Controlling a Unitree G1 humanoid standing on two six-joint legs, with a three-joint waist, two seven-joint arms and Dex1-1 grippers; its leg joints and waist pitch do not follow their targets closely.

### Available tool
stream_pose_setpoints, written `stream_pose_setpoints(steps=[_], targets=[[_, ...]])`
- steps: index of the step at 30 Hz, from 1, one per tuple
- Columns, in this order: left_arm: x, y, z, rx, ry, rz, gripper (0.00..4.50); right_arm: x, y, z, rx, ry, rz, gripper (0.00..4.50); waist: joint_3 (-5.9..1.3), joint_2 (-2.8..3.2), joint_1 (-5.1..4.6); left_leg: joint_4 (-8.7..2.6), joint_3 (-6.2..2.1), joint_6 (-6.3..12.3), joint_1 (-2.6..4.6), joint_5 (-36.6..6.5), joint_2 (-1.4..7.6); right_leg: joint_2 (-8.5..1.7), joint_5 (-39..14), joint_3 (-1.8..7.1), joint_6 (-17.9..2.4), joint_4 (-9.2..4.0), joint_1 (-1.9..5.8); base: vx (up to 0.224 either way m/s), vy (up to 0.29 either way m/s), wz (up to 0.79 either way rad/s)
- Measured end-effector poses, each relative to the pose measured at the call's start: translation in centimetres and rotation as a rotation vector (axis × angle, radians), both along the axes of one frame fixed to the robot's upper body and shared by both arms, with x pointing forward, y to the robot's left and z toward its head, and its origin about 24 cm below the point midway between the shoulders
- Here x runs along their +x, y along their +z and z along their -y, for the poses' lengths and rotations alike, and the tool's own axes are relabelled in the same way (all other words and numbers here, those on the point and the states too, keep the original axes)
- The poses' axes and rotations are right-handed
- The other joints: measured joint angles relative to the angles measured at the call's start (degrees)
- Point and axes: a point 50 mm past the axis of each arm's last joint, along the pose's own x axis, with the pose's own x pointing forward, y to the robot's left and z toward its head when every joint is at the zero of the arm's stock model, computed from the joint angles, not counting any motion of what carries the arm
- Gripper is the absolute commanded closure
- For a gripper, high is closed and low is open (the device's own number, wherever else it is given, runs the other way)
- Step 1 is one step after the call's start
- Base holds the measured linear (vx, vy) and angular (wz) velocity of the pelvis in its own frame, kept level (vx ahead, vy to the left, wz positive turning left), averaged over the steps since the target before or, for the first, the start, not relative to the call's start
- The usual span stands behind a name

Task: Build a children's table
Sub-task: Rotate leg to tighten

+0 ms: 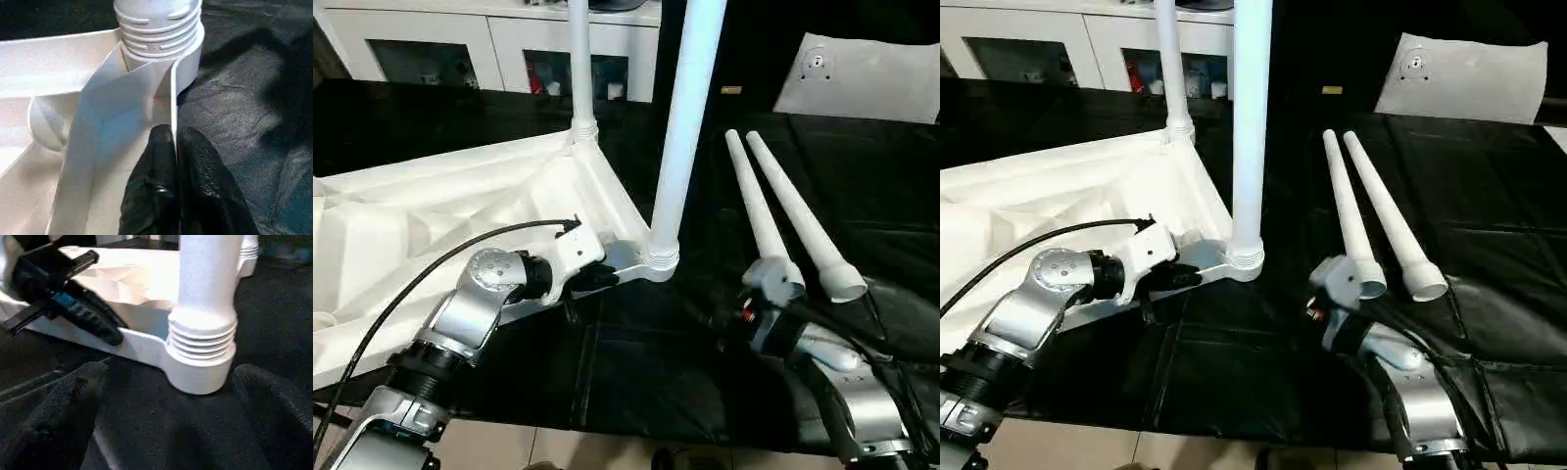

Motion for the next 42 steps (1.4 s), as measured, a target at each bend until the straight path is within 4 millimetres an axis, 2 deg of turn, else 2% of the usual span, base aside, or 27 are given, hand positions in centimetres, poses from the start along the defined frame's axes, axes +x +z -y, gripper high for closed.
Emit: stream_pose_setpoints(steps=[3, 8, 15, 19, 23, 29, 32, 37, 42], targets=[[0.0, -0.1, 0.2, -0.006, 0.017, -0.017, 3.73, 0.1, 0.1, -0.1, -0.004, 0.008, 0.003, 0.0, 0.0, -0.02, 0.25, 0.03, -0.01, 0.01, -0.03, 0.0, -0.01, -0.02, 0.0, 0.0, 0.0, 0.0, 0.02, 0.0, 0.0, 0.0], [0.2, -0.1, 0.3, -0.004, 0.044, -0.027, 3.73, 0.1, 0.1, -0.1, -0.006, 0.011, 0.003, 0.0, -0.01, -0.03, 0.32, 0.14, -0.01, 0.01, -0.02, 0.01, -0.01, -0.03, 0.06, 0.0, 0.01, 0.0, 0.07, 0.0, 0.0, 0.0], [0.6, -0.1, 1.1, -0.021, 0.068, -0.042, 3.73, -0.1, -0.1, -0.1, -0.014, 0.029, -0.007, 0.0, -0.02, -0.02, 1.02, 0.3, 0.0, 0.04, -0.02, 0.03, -0.04, -0.09, 0.13, 0.01, 0.04, -0.01, 0.17, 0.0, 0.0, 0.0], [0.7, -0.2, 1.4, -0.01, 0.054, -0.045, 4.07, -0.2, -0.1, -0.2, -0.018, 0.04, -0.011, 0.0, -0.02, -0.01, 1.54, 0.31, -0.01, 0.04, -0.02, 0.03, -0.04, -0.09, 0.14, 0.02, 0.04, -0.01, 0.18, 0.0, 0.0, 0.0], [0.7, -0.2, 1.5, 0.008, 0.044, -0.038, 4.46, -0.2, -0.2, -0.3, -0.019, 0.042, -0.011, 0.0, -0.03, -0.01, 1.62, 0.32, -0.01, 0.09, 0.03, 0.06, -0.04, -0.09, 0.15, 0.02, 0.05, -0.02, 0.24, 0.0, 0.0, 0.0], [1.0, -0.2, 1.7, 0.03, 0.015, -0.025, 4.48, -0.1, -0.1, -0.2, -0.021, 0.028, -0.007, 0.0, -0.02, -0.03, 1.46, 0.33, 0.01, 0.08, 0.17, 0.06, -0.05, -0.1, -0.03, 0.03, 0.36, -0.07, 0.39, 0.0, 0.0, 0.0], [1.0, -0.1, 1.5, 0.04, -0.032, -0.014, 4.48, 0.3, 0.4, 0.0, -0.036, 0.028, 0.012, 0.0, -0.02, -0.04, 1.44, 0.31, 0.0, 0.08, 0.19, 0.06, -0.04, -0.1, -0.03, 0.01, 0.37, -0.05, 0.39, 0.0, 0.0, 0.0], [0.1, 0.1, 0.6, 0.074, -0.213, -0.032, 4.48, 1.6, 2.0, 1.7, -0.087, 0.048, 0.051, 0.0, -0.02, -0.04, 1.71, 0.17, 0.0, 0.11, 0.2, 0.05, -0.03, -0.09, 0.08, -0.01, 0.18, -0.01, 0.36, 0.0, 0.0, 0.0], [-0.6, 0.1, 0.2, 0.082, -0.363, -0.07, 4.48, 1.9, 2.9, 1.8, -0.116, 0.177, 0.043, 0.0, -0.02, -0.05, 3.03, 0.22, -0.03, 0.14, 0.14, 0.04, -0.05, -0.15, 0.06, -0.04, 0.17, 0.0, 0.38, 0.0, 0.0, 0.0]])
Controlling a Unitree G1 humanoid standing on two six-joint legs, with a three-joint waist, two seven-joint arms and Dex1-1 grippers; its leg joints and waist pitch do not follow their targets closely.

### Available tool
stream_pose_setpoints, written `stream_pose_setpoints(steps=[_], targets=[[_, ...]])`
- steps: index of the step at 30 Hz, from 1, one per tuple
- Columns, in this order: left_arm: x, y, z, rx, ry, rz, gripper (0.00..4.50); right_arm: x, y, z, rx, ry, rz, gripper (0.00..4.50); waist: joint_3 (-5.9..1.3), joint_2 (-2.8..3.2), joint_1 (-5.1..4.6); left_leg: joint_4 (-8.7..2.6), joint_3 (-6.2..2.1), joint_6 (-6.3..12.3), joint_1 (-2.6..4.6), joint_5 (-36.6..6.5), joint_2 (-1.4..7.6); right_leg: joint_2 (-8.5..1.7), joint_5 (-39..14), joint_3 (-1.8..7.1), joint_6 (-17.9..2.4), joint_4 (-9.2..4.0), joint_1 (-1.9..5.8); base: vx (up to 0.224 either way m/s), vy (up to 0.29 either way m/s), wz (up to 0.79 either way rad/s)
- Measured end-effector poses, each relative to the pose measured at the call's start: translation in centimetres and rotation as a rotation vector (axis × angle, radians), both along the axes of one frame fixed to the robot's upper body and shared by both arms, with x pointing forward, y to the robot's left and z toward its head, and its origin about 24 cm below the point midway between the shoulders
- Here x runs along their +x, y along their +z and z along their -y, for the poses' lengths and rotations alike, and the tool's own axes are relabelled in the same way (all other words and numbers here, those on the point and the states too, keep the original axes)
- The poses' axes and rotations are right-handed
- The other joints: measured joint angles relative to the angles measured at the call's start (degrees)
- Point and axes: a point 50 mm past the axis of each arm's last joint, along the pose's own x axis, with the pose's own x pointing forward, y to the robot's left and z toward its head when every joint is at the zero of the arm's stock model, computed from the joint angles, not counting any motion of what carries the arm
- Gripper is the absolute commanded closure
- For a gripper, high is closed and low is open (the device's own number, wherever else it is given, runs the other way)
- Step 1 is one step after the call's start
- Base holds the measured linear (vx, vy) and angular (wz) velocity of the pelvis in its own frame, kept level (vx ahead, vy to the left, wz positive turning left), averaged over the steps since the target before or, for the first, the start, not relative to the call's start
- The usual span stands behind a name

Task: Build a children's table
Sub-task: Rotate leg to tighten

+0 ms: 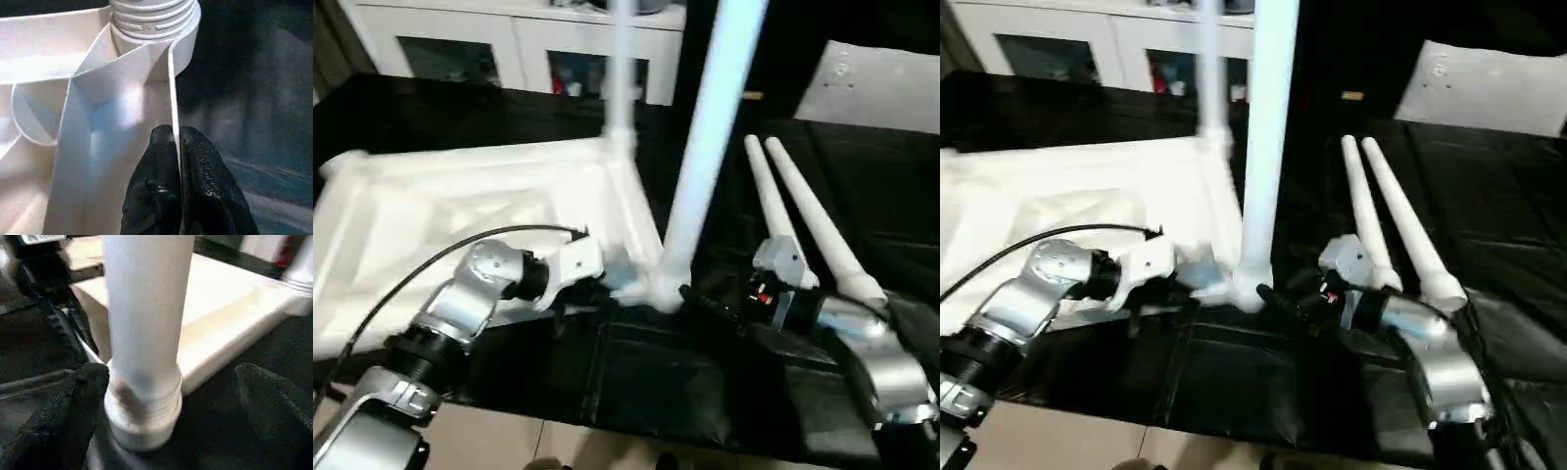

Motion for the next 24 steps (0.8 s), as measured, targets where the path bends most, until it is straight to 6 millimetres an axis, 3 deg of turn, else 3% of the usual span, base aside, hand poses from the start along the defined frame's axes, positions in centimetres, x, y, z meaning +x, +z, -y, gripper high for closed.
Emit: stream_pose_setpoints(steps=[8, 13, 15, 19, 24], targets=[[-0.1, 0.1, -0.4, 0.037, -0.132, -0.016, 4.48, -0.2, -0.7, -1.1, -0.061, 0.25, -0.086, 0.0, 0.0, 0.0, 0.29, 0.12, 0.05, -0.06, 0.12, 0.04, 0.0, -0.04, 0.07, 0.02, -0.11, 0.15, 0.07, 0.0, 0.0, 0.0], [-0.2, 0.0, -0.4, 0.036, -0.158, -0.016, 4.5, 0.1, -0.9, -1.6, -0.094, 0.327, -0.105, 0.43, -0.01, -0.03, 0.43, 0.18, 0.06, -0.07, 0.12, 0.04, 0.01, -0.06, 0.07, 0.02, -0.1, 0.24, 0.07, 0.0, 0.0, 0.0], [-0.1, 0.0, -0.4, 0.036, -0.163, -0.013, 4.5, 0.2, -0.9, -1.6, -0.095, 0.34, -0.115, 0.8, -0.03, -0.05, 0.47, 0.19, 0.06, -0.07, 0.12, 0.04, 0.01, -0.06, 0.07, 0.02, -0.1, 0.27, 0.07, 0.0, 0.0, 0.0], [-0.2, 0.0, -0.4, 0.037, -0.178, -0.018, 4.5, 0.5, -0.9, -1.5, -0.095, 0.359, -0.13, 0.88, -0.03, -0.05, 0.55, 0.2, 0.06, -0.07, 0.13, 0.04, 0.01, -0.06, 0.07, 0.02, -0.1, 0.3, 0.07, 0.0, 0.0, 0.0], [-0.2, 0.0, -0.3, 0.039, -0.191, -0.02, 4.5, 0.6, -1.1, -1.4, -0.092, 0.37, -0.154, 1.42, -0.04, -0.06, 1.0, 0.28, 0.06, -0.07, 0.16, 0.04, 0.02, -0.06, 0.07, 0.02, -0.1, 0.39, 0.07, 0.0, 0.0, 0.0]])
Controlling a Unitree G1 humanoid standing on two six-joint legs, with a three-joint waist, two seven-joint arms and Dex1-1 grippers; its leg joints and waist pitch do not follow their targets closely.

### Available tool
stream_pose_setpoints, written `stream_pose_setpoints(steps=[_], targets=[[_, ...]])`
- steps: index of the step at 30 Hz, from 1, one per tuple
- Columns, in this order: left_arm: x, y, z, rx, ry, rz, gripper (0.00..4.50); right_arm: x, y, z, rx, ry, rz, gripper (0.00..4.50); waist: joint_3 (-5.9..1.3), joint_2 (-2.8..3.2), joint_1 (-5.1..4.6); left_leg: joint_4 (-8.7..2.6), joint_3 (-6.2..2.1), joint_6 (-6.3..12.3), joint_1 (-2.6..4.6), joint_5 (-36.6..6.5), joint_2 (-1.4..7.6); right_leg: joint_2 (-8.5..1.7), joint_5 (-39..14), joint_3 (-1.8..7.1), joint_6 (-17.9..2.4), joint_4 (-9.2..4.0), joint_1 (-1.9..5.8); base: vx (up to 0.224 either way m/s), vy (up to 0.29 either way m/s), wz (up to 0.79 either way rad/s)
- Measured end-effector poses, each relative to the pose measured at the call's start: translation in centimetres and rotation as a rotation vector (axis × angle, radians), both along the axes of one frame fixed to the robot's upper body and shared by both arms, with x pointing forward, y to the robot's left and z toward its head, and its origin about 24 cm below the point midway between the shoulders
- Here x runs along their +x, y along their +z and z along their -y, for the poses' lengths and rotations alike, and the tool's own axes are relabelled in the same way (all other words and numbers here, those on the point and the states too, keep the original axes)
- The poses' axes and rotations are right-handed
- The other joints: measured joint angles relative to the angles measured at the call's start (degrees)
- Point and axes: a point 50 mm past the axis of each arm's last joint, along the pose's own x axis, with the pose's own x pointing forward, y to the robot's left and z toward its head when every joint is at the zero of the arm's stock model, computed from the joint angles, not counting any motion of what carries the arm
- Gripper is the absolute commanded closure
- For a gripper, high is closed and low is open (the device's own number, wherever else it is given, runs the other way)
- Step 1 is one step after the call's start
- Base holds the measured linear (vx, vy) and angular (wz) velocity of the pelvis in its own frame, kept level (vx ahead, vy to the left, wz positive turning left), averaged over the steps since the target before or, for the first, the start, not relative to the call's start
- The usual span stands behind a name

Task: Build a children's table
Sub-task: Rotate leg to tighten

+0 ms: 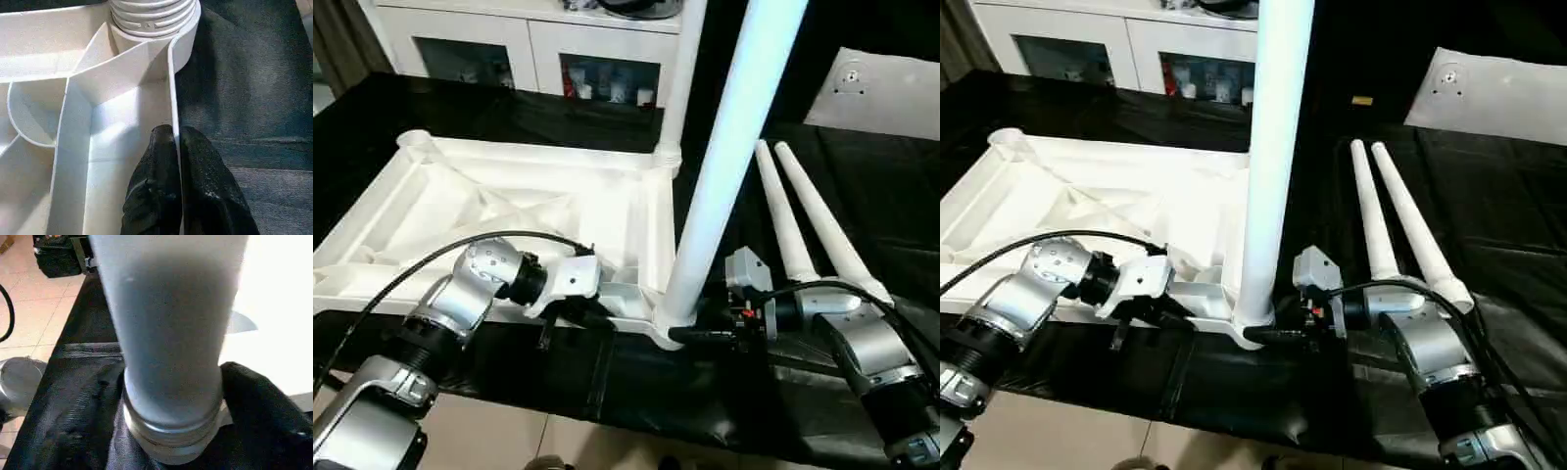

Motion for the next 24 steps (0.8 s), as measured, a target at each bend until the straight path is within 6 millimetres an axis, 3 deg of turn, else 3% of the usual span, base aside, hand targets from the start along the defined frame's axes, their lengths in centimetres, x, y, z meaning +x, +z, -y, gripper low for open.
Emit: stream_pose_setpoints(steps=[3, 12, 17, 20, 22, 24], targets=[[0.0, 0.0, 0.0, 0.0, -0.001, 0.0, 4.5, 0.1, 0.0, 0.0, 0.003, 0.007, -0.009, 1.71, -0.01, -0.01, 0.12, 0.04, 0.0, -0.01, 0.02, 0.01, 0.01, 0.0, -0.01, 0.01, 0.01, 0.07, 0.0, 0.0, 0.0, 0.0], [0.0, 0.0, 0.0, -0.002, 0.003, -0.006, 4.5, -0.3, -0.5, 0.0, 0.032, 0.0, -0.034, 1.83, -0.01, 0.0, 0.57, 0.03, 0.01, -0.03, 0.21, 0.0, 0.03, 0.0, -0.25, 0.01, 0.08, 0.39, 0.0, 0.0, 0.0, 0.0], [-0.3, -0.5, 0.4, -0.037, 0.105, -0.034, 4.5, -1.5, -1.4, -0.2, 0.104, -0.142, -0.059, 1.84, -0.09, 0.16, 0.82, -0.03, 0.01, -0.36, 0.52, -0.2, 0.0, -0.02, -0.44, 0.03, 0.18, 0.37, 0.31, 0.0, 0.0, 0.0], [0.0, -0.8, 0.6, -0.059, 0.222, -0.039, 4.5, -1.5, -2.2, -0.7, 0.14, -0.305, -0.048, 1.84, -0.1, 0.26, 0.18, -0.02, 0.02, -0.57, 0.83, -0.04, -0.02, -0.02, -0.61, 0.08, 0.47, 0.32, 0.56, 0.0, 0.0, 0.0], [0.4, -1.2, 1.5, -0.087, 0.339, -0.038, 4.5, -0.9, -2.5, -1.2, 0.16, -0.482, -0.037, 1.84, -0.03, 0.48, -0.97, -0.02, 0.03, -0.57, 1.12, -0.04, -0.04, -0.03, -0.68, 0.03, 0.58, -0.19, 0.91, 0.0, 0.0, 0.0], [0.8, -1.7, 3.5, -0.134, 0.459, -0.037, 4.5, 0.1, -2.7, -1.3, 0.168, -0.687, -0.027, 1.85, 0.28, 1.12, -2.44, -0.03, -0.14, -0.56, 1.37, -0.05, -0.04, -0.19, -0.84, -0.58, 0.83, -1.19, 1.44, -0.05, 0.045, -0.08]])
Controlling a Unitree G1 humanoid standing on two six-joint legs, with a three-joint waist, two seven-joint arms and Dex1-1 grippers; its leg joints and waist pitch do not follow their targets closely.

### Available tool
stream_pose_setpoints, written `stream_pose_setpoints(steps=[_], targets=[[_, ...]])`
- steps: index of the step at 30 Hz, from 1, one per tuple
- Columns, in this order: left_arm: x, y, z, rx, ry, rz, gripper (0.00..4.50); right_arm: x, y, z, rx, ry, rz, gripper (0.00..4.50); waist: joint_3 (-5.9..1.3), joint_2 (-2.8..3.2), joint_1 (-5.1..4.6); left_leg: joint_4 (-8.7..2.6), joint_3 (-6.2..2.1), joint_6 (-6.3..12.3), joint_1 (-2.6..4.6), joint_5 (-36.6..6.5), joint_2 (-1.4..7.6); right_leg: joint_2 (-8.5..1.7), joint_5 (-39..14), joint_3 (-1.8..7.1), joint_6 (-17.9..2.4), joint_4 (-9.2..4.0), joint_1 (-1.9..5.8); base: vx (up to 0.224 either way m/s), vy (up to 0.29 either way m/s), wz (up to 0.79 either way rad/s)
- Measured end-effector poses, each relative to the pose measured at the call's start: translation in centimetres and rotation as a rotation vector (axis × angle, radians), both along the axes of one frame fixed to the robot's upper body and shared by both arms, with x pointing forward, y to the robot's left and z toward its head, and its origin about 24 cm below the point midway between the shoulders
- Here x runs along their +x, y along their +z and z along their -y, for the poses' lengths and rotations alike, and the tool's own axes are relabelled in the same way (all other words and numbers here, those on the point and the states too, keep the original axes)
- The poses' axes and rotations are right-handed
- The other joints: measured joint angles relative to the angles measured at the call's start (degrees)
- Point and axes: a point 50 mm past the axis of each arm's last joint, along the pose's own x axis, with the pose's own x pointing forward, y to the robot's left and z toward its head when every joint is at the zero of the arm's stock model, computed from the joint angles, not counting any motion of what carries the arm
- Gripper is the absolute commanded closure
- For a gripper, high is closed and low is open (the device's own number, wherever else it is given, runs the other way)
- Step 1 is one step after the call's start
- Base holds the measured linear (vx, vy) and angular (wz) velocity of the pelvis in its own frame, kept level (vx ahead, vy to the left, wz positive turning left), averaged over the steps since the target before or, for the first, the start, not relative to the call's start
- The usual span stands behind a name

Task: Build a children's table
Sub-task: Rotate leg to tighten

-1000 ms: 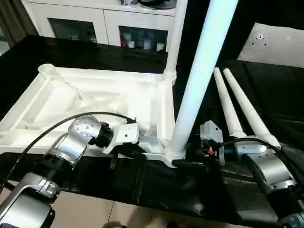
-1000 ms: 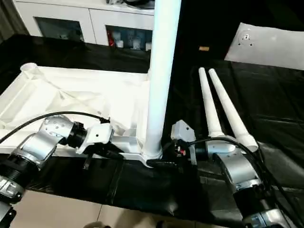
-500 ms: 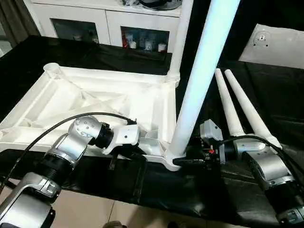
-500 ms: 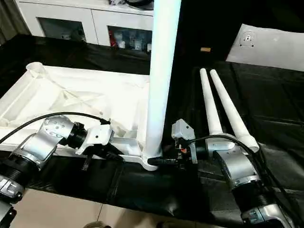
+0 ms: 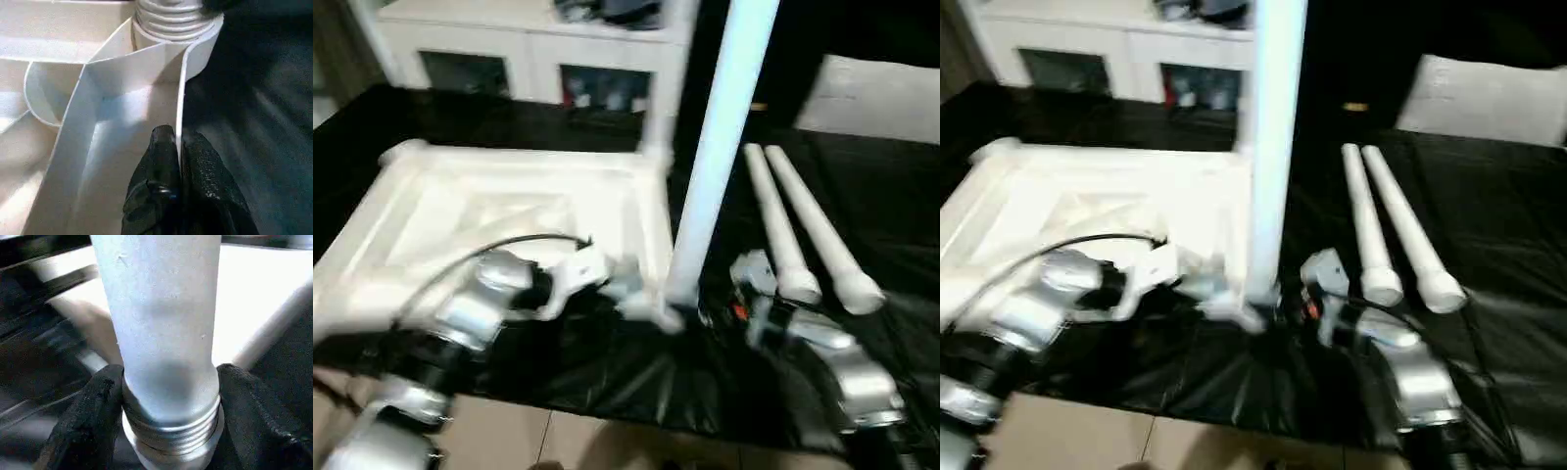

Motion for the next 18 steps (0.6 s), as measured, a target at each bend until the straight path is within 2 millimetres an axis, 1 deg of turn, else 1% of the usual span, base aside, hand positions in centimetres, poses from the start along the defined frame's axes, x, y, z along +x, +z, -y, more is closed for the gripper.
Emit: stream_pose_setpoints(steps=[1, 2, 3, 4, 5, 6, 7, 8, 9, 10, 11, 12, 13, 14, 15, 16, 17, 18], targets=[[0.0, -0.1, 0.7, -0.013, 0.03, 0.0, 4.5, 0.3, 0.0, 0.0, -0.005, -0.052, 0.0, 1.85, -0.1, 0.35, -0.37, 0.01, -0.19, 0.03, -0.01, -0.02, 0.0, -0.27, 0.0, -0.72, 0.01, -0.64, 0.13, -0.048, 0.057, -0.08], [0.1, -0.2, 1.3, -0.024, 0.064, -0.001, 4.5, 0.6, 0.0, -0.1, -0.01, -0.102, -0.001, 1.85, -0.03, 0.46, -0.88, -0.17, -0.21, 0.04, -0.02, -0.02, 0.0, -0.6, 0.0, -1.29, 0.01, -1.22, 0.34, -0.033, 0.073, -0.05], [0.2, -0.2, 1.9, -0.027, 0.104, 0.005, 4.5, 0.9, 0.1, -0.4, -0.012, -0.16, -0.005, 1.85, 0.08, 0.75, -1.53, -0.28, -0.37, 0.05, -0.08, -0.03, 0.0, -0.99, 0.0, -2.18, 0.01, -1.93, 0.71, -0.031, 0.071, -0.01], [0.3, -0.3, 2.1, -0.027, 0.136, 0.008, 4.5, 1.2, 0.0, -0.8, -0.006, -0.208, -0.014, 1.85, 0.19, 0.98, -1.99, -0.33, -0.5, 0.08, -0.05, -0.05, 0.05, -1.04, 0.0, -2.6, 0.01, -2.5, 1.06, -0.031, 0.071, -0.01], [0.4, -0.3, 2.4, -0.025, 0.166, 0.017, 4.5, 1.6, 0.0, -1.3, 0.009, -0.263, -0.025, 1.85, 0.27, 1.07, -2.62, -0.35, -0.62, 0.1, -0.09, -0.06, 0.04, -1.18, 0.0, -3.07, 0.01, -2.91, 1.26, -0.039, 0.055, 0.01], [0.4, -0.4, 3.0, -0.023, 0.191, 0.027, 4.5, 1.9, 0.1, -1.6, 0.014, -0.319, -0.033, 1.85, 0.51, 1.45, -3.26, -0.46, -0.79, 0.14, -0.01, -0.09, 0.08, -1.69, -0.01, -4.29, 0.02, -3.6, 1.87, 0.0, 0.0, 0.0], [0.5, -0.4, 3.3, -0.023, 0.209, 0.035, 4.5, 2.1, 0.1, -1.9, 0.024, -0.356, -0.039, 1.85, 0.74, 1.72, -3.56, -0.55, -0.87, 0.16, -0.16, -0.1, 0.15, -1.85, -0.22, -4.67, 0.24, -3.63, 2.27, 0.0, 0.0, 0.0], [0.5, -0.3, 3.5, -0.022, 0.221, 0.042, 4.5, 2.4, 0.3, -2.0, 0.039, -0.377, -0.041, 1.85, 1.1, 1.89, -3.56, -0.55, -0.89, 0.16, -0.27, -0.11, 0.16, -1.94, -1.54, -4.49, 0.52, -2.17, 2.22, -0.075, 0.035, 0.05], [0.5, -0.2, 3.8, -0.018, 0.217, 0.048, 4.5, 2.2, 0.2, -1.8, 0.05, -0.394, -0.041, 1.5, 1.51, 1.66, -2.9, -0.7, -0.02, 0.16, -0.17, -0.11, 0.11, -1.89, -3.84, -3.03, -0.19, 1.5, 1.35, -0.051, -0.02, 0.22], [0.5, -0.1, 3.9, -0.011, 0.217, 0.055, 4.5, 2.2, 0.2, -1.9, 0.057, -0.4, -0.044, 1.15, 1.26, -0.04, -2.55, -0.91, 1.4, 0.16, 0.22, -0.1, -0.24, -1.97, -4.77, -0.59, -0.7, 4.09, 1.39, -0.051, -0.02, 0.22], [0.5, 0.1, 3.9, -0.009, 0.216, 0.064, 4.5, 2.2, 0.3, -1.8, 0.059, -0.402, -0.038, 1.15, 1.07, -1.28, -1.94, -0.54, 1.75, 0.07, 0.69, -0.18, -0.64, -1.86, -4.24, 1.0, 1.23, 4.04, 0.4, 0.088, -0.111, 0.3], [0.5, 0.1, 3.9, -0.012, 0.214, 0.067, 4.5, 2.2, 0.6, -1.9, 0.072, -0.399, -0.03, 1.15, 1.1, -1.41, -1.23, 0.06, 1.06, 0.34, 0.4, -0.33, -0.96, -1.83, -4.23, 1.05, 1.26, 4.16, -0.12, 0.15, -0.093, -0.08], [0.4, 0.2, 3.9, -0.018, 0.213, 0.068, 4.5, 2.1, 0.7, -1.9, 0.08, -0.398, -0.024, 1.03, 0.86, -0.67, -0.48, -0.25, -0.04, 0.33, -0.51, -0.28, -1.25, -1.67, -4.23, 0.73, 1.25, 4.13, -0.07, 0.15, -0.093, -0.08], [0.4, 0.3, 3.8, -0.016, 0.211, 0.075, 4.5, 1.9, 0.7, -1.9, 0.085, -0.396, -0.016, 0.86, 0.65, -0.16, -0.07, -0.35, -0.76, 0.31, -0.85, 0.24, -1.42, -1.53, -4.18, 0.42, 1.19, 4.02, -0.32, 0.119, -0.01, -0.35], [0.5, 0.4, 3.5, -0.009, 0.214, 0.083, 4.5, 1.7, 0.7, -2.0, 0.089, -0.382, -0.013, 0.74, 0.32, 0.28, -0.14, -0.65, -0.96, 0.4, -1.05, 1.28, -1.19, -1.03, -3.38, 0.46, 0.65, 3.69, -0.42, 0.068, -0.016, -0.15], [0.6, 0.6, 3.3, -0.004, 0.217, 0.096, 4.5, 1.6, 0.6, -2.1, 0.089, -0.369, -0.018, 0.64, 0.27, 0.03, -0.32, -0.75, -0.9, 0.37, -1.12, 1.29, -1.19, -0.78, -2.4, 0.75, 0.44, 3.45, -0.47, 0.068, -0.016, -0.15], [0.6, 0.8, 3.0, 0.004, 0.218, 0.108, 4.5, 1.4, 0.5, -2.2, 0.087, -0.349, -0.019, 0.64, 0.32, -0.29, -0.34, -0.83, -0.82, 0.36, -1.18, 1.29, -1.09, -0.72, -1.82, 0.75, 0.33, 3.31, -0.55, 0.0, 0.0, 0.0], [0.8, 0.8, 2.3, 0.017, 0.22, 0.12, 4.5, 0.9, 0.1, -2.4, 0.077, -0.302, -0.026, 0.57, 0.3, -0.3, -0.35, -1.04, -0.78, 0.36, -1.2, 1.28, -0.96, -0.58, -1.72, 0.68, 0.22, 3.01, -0.57, 0.0, 0.0, 0.0]])
